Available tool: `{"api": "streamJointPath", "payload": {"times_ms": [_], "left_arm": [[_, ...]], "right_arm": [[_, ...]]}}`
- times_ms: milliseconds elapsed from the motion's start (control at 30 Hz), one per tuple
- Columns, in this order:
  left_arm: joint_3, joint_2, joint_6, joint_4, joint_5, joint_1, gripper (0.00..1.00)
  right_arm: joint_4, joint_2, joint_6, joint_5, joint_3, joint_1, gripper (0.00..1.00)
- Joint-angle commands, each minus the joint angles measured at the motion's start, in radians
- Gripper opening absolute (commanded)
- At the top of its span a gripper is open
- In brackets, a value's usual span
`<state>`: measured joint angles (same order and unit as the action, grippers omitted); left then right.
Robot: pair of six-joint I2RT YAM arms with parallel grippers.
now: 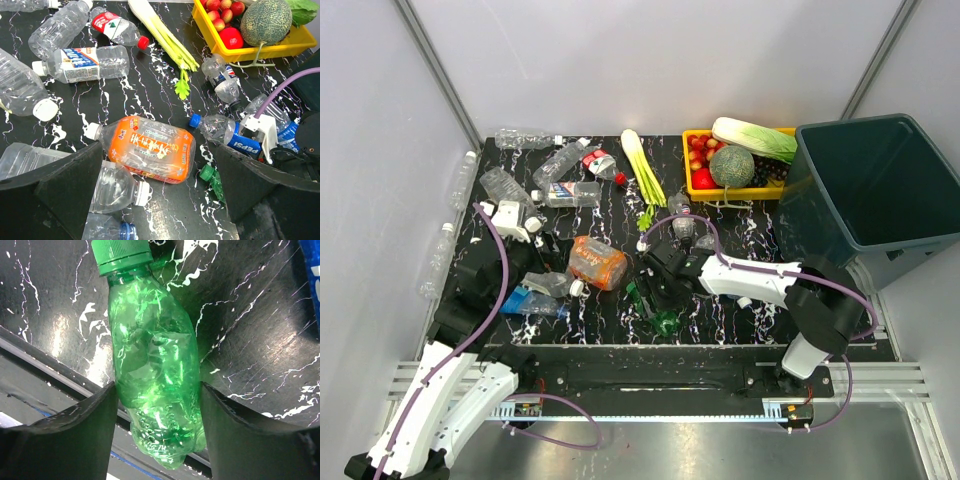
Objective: Put the plastic bottles in the bin
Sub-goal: Pick up the plastic bottle from the corner of the board.
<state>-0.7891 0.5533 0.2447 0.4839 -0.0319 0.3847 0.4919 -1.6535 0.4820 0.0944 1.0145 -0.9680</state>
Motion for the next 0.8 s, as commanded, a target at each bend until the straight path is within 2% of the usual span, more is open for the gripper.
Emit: {"api": "streamJointPath", "payload": {"times_ms": [0, 167, 333, 433, 667, 767], "left_arm": [[-0.001, -0.001, 0.007, -0.027, -0.026, 0.000, 0.99], [-0.001, 0.007, 0.005, -0.027, -0.030, 0.000, 0.99], [-0.002, 0.002, 0.007, -0.024, -0.037, -0.001, 0.99], [-0.001, 0.002, 0.005, -0.024, -0.040, 0.000, 0.99], [0.002, 0.011, 0.005, -0.024, -0.043, -0.001, 0.99], [0.002, 0.013, 0.005, -0.024, -0.048, -0.001, 0.99]], "right_arm": [[-0.001, 0.029, -0.003, -0.038, 0.021, -0.011, 0.66], [0.011, 0.098, 0.007, -0.059, 0.027, -0.009, 0.55], [0.037, 0.167, 0.007, -0.122, 0.078, -0.009, 0.52], [0.031, 0.199, -0.049, -0.162, 0.136, -0.011, 0.52], [0.089, 0.201, -0.154, -0.562, 0.326, 0.021, 0.46], [0.088, 0.204, -0.201, -0.645, 0.392, 0.083, 0.45]]}}
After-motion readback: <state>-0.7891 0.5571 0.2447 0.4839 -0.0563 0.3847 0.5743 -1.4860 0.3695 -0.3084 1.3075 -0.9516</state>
